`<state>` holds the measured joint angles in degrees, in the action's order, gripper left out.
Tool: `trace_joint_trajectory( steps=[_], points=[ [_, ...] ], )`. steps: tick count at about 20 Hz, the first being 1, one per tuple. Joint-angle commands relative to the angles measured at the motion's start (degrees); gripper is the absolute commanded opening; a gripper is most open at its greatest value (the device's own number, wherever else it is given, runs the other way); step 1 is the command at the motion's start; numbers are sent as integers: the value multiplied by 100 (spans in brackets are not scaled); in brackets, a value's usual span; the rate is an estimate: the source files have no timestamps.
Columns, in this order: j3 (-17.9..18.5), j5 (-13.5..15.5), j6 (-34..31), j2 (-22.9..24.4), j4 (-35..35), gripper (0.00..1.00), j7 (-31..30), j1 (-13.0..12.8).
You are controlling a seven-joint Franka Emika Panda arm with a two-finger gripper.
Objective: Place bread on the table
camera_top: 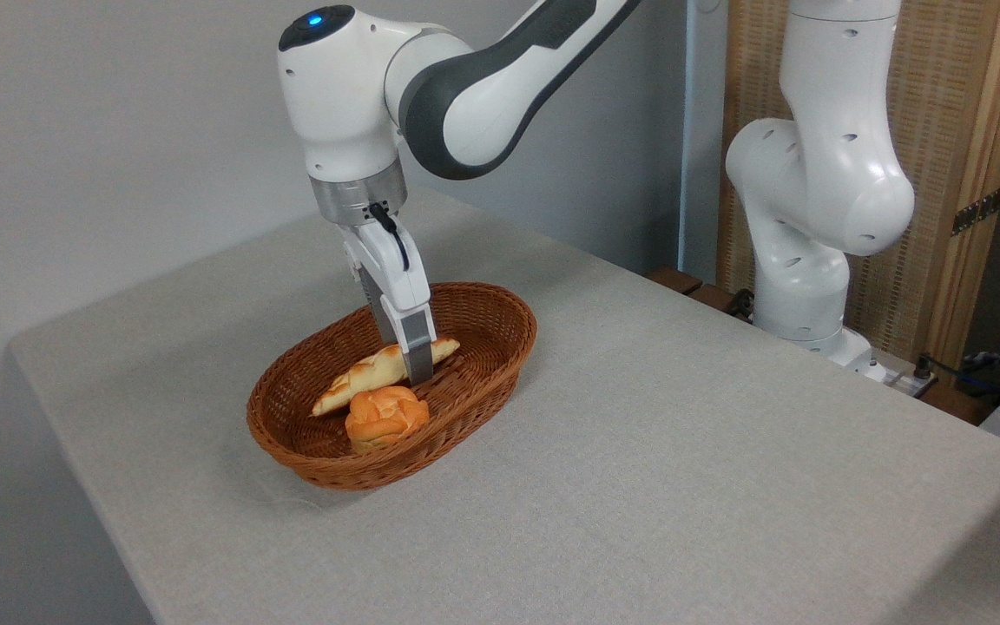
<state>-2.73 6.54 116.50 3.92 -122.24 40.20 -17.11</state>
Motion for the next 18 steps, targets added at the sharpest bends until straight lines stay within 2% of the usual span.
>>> trace_joint_trajectory(
  steps=[1, 3, 4, 18],
  points=[
    [53, -110, 215, 4, -10, 57, 5, -56],
    [44, -110, 233, 4, -2, 43, 5, -56],
    [44, -110, 233, 4, -1, 38, 5, -56],
    [-26, -110, 215, 39, 7, 38, -12, -56]
  ],
)
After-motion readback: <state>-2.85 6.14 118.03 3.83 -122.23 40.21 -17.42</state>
